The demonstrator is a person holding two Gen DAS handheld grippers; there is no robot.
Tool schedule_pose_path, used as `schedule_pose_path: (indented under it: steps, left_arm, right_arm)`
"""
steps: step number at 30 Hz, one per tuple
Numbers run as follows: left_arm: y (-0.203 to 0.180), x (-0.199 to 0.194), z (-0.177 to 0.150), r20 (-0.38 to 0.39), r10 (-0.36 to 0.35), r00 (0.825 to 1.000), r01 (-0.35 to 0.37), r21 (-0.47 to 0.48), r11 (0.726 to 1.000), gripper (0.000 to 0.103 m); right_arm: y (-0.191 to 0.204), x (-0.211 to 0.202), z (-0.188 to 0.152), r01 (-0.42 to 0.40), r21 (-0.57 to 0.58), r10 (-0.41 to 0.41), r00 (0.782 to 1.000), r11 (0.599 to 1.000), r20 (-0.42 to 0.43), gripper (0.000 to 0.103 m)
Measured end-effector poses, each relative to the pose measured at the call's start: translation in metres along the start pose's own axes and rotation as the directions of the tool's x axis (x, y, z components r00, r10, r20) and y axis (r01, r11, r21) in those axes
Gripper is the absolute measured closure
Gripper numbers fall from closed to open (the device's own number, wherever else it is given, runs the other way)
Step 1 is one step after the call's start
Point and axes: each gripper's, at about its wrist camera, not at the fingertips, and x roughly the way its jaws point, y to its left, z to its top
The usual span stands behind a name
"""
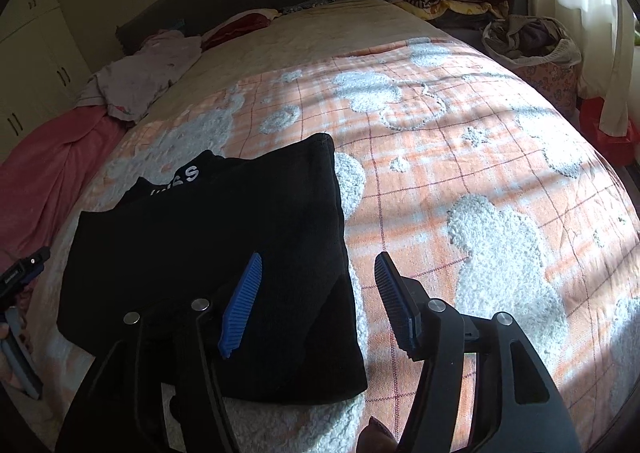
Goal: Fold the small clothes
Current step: 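Open both grippers and pull them back from the folded bundle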
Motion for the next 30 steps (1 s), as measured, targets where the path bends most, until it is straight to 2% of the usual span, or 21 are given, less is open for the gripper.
schedule_pose_path:
  steps: [2,5,8,14,20,30]
  left_arm:
    - [-0.001,-0.013,0.000,0.023,-0.020,1.000,0.021,-0.016,1.000,0.031]
    - [-0.005,-0.023,-0.006,0.052,-0.009,0.999,0.010,-0.017,1.000,0.028]
    - [-0.013,-0.019,-0.018,0.031,0.005,1.000,-0.005,0.015,1.000,0.028]
    - [-0.025,-0.019,-0.036,0.013,-0.033,0.999,0.033,0.030,0.999,0.028]
    - [-0.043,-0.012,-0.051,-0.029,-0.021,0.999,0.024,0.123,0.992,0.028]
    - [-0.044,-0.002,-0.060,-0.057,-0.004,0.998,0.013,0.143,0.990,0.028]
  right_arm:
    - [-0.001,-0.005,-0.003,-0.005,0.005,0.005,1.000,1.000,-0.006,0.045]
    - [-0.002,-0.014,-0.008,0.001,0.005,-0.001,1.000,1.000,-0.003,0.044]
    - [-0.005,-0.018,-0.011,0.009,0.004,-0.009,1.000,1.000,-0.006,0.044]
    - [-0.013,-0.020,-0.019,0.009,0.009,-0.009,1.000,1.000,-0.014,0.044]
    - [-0.012,-0.007,-0.026,0.006,0.005,-0.006,0.999,1.000,-0.041,0.044]
    - [-0.011,0.014,-0.028,-0.026,0.031,0.028,0.998,0.999,-0.060,0.044]
